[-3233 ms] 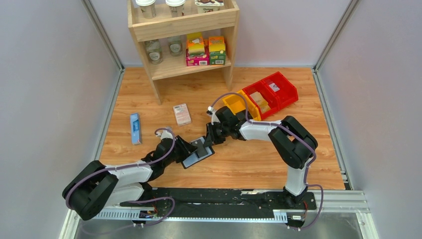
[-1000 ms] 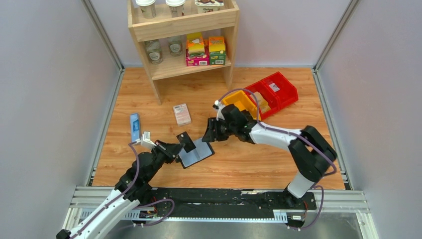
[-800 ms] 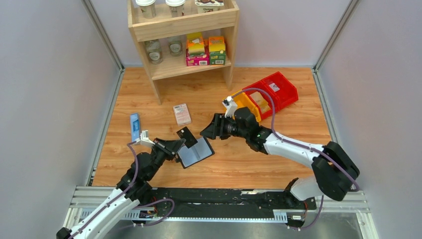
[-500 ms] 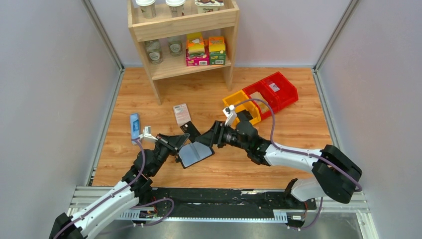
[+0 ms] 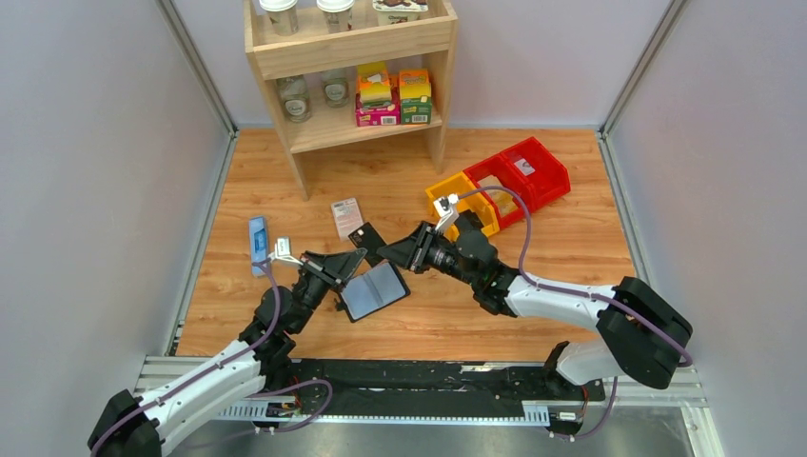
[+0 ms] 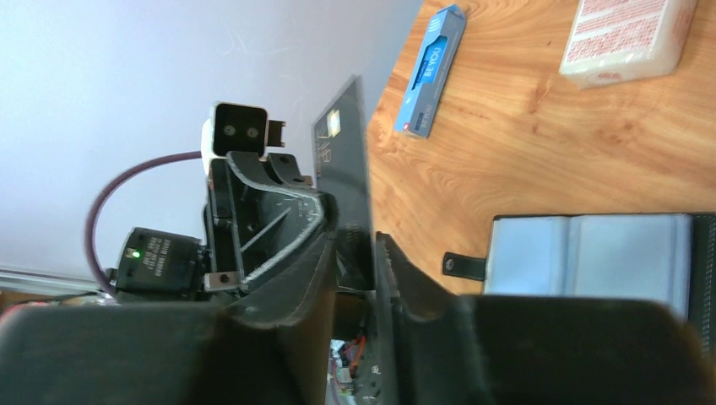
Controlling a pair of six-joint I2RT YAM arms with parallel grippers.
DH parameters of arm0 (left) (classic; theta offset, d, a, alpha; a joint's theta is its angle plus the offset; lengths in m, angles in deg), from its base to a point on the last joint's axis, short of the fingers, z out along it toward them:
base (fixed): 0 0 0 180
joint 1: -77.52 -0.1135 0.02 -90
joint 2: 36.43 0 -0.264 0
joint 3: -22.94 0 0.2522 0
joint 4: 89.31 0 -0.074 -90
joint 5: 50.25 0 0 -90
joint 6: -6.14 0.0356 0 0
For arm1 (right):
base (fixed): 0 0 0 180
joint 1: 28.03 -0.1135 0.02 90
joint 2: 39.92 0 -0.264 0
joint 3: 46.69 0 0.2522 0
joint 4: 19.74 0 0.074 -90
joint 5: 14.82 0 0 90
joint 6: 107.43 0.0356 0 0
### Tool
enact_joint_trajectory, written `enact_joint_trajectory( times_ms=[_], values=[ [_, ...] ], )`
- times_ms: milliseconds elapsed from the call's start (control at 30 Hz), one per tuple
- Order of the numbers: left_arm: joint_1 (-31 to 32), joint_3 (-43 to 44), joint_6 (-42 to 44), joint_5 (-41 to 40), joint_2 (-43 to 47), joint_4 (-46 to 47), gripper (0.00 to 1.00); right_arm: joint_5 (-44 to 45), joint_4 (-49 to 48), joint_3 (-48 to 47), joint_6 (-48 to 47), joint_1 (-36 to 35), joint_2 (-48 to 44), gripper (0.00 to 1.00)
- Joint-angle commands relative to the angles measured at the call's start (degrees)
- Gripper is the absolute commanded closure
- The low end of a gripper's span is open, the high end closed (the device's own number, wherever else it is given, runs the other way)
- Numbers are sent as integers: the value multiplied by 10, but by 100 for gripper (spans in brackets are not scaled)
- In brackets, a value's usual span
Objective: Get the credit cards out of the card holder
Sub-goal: Place the credit card in the storage box.
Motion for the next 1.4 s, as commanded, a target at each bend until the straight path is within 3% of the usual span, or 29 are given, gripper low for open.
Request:
enact_joint_trajectory(
  times_ms=[0, 67, 133, 200, 233, 267, 367, 533, 700, 867, 1167, 1267, 1367],
  values=[
    [2, 16, 1, 0, 5, 40, 100, 12, -48, -10, -7, 0, -13, 85],
    [2, 10, 5, 6, 5, 40, 100, 3, -47, -7, -20, 1, -22, 97],
    [2, 11, 23, 16, 9, 27, 94, -14, -40, -4, -34, 10, -33, 100],
    [2, 26, 68, 29, 26, -19, 77, -51, -24, 0, -50, 29, -50, 100],
    [2, 34, 85, 35, 40, -79, 63, -73, -14, 0, -62, 41, -58, 100],
    [2, 60, 130, 51, 46, -110, 57, -105, 6, -5, -78, 53, -63, 100],
    [2, 121, 253, 80, 64, -275, 41, -190, 118, -40, -157, 84, -85, 100],
    [2, 229, 403, 116, 50, -437, 29, -234, 349, -94, -343, 90, -136, 100],
    [2, 319, 537, 229, -10, -475, 27, -284, 449, -112, -434, 91, -175, 100],
    [2, 394, 639, 326, -107, -521, 26, -330, 481, -123, -471, 90, -189, 100],
    [-2, 455, 704, 507, -189, -527, 30, -381, 449, -99, -491, 90, -226, 100],
    [-3, 456, 710, 543, -195, -515, 39, -394, 440, -92, -493, 90, -235, 100],
    [-4, 462, 713, 566, -202, -509, 59, -404, 437, -91, -498, 90, -238, 100]
  ],
)
